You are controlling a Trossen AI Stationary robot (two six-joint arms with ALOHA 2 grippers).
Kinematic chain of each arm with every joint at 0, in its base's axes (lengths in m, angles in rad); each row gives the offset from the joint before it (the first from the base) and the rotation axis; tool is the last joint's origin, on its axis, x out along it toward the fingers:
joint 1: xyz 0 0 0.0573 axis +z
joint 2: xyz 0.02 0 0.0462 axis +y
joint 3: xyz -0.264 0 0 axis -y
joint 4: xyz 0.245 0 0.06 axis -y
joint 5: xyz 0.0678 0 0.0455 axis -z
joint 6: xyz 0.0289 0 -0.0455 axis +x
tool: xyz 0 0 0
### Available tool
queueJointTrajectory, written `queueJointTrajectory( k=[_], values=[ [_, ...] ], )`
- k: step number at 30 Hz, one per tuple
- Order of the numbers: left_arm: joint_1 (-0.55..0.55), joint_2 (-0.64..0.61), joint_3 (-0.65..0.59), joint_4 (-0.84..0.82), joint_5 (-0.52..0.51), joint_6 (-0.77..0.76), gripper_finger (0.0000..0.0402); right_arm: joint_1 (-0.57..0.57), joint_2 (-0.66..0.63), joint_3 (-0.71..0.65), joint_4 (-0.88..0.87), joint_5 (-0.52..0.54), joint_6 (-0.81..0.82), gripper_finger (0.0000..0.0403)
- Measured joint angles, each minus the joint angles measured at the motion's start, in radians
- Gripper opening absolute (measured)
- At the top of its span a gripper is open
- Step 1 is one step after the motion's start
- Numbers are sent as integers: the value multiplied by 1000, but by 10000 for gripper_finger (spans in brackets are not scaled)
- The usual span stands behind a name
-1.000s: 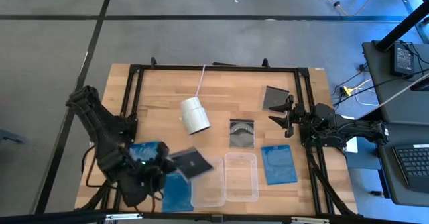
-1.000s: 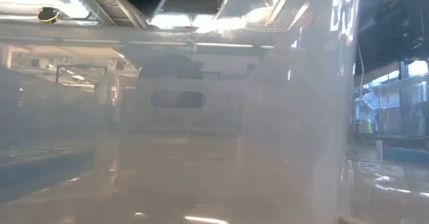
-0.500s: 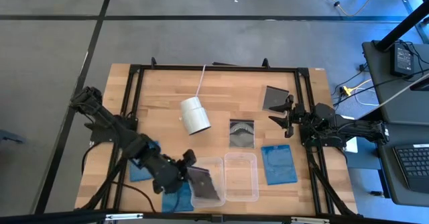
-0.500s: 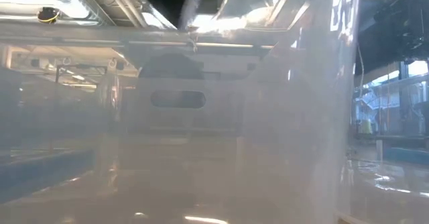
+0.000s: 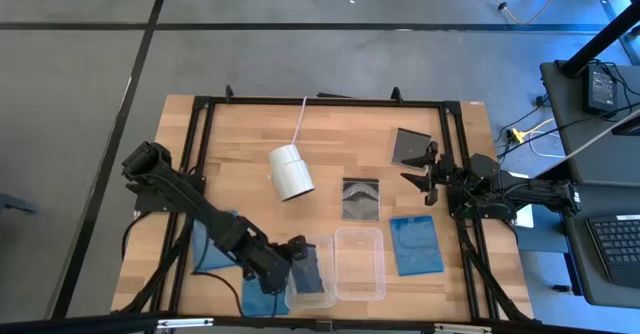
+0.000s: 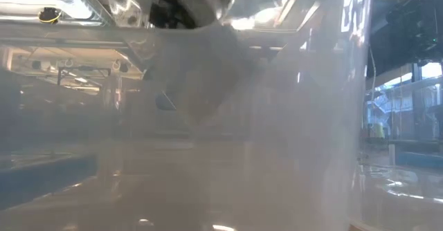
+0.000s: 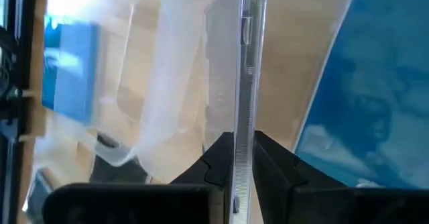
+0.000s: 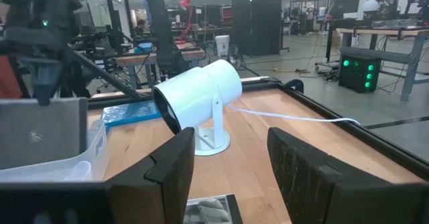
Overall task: Pick & place jewel cases by type
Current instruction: Put the bottom left black cd case into the left transparent bin
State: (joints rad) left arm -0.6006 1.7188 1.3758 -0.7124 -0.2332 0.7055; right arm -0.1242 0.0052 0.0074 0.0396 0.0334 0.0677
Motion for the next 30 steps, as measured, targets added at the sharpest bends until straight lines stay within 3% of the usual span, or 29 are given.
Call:
queueJointTrajectory(
  k=[4,11,30],
  values=[
    [1,42,0,-7,-55,0,43,0,0,0,0,0,-1,193],
    [0,89,0,-9,-65,0,50,0,0,0,0,0,-1,193],
    [0,93,0,-7,-123,-58,59,0,0,0,0,0,0,193]
  ],
)
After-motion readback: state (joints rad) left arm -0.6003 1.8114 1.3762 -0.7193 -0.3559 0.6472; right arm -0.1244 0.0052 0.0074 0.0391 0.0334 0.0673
